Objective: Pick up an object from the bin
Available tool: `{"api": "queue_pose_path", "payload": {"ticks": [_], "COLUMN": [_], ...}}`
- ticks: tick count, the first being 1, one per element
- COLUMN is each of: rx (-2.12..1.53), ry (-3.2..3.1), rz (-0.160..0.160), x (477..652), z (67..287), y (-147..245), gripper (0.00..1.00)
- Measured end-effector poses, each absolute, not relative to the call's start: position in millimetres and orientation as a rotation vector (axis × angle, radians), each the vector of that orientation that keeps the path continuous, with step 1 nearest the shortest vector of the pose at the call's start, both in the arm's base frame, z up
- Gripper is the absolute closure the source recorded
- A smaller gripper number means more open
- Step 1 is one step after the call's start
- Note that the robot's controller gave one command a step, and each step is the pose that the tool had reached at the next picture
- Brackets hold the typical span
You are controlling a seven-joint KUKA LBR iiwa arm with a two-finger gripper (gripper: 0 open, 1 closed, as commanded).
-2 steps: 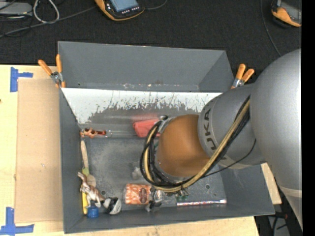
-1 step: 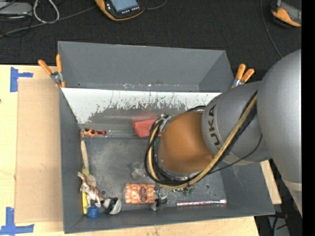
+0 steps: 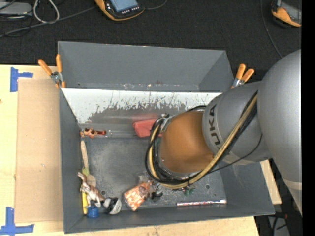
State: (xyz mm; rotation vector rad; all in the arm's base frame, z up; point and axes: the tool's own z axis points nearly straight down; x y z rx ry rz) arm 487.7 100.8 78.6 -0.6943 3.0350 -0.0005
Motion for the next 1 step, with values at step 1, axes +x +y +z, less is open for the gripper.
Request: {"api": "queue_pose_path", "payload": {"ticks": [1], "rx": [-0.693], "ry": [3.035], "rz": [0.000], "x": [487.7], "z": [78.6], "y": [100.8], "gripper": [1.00]}}
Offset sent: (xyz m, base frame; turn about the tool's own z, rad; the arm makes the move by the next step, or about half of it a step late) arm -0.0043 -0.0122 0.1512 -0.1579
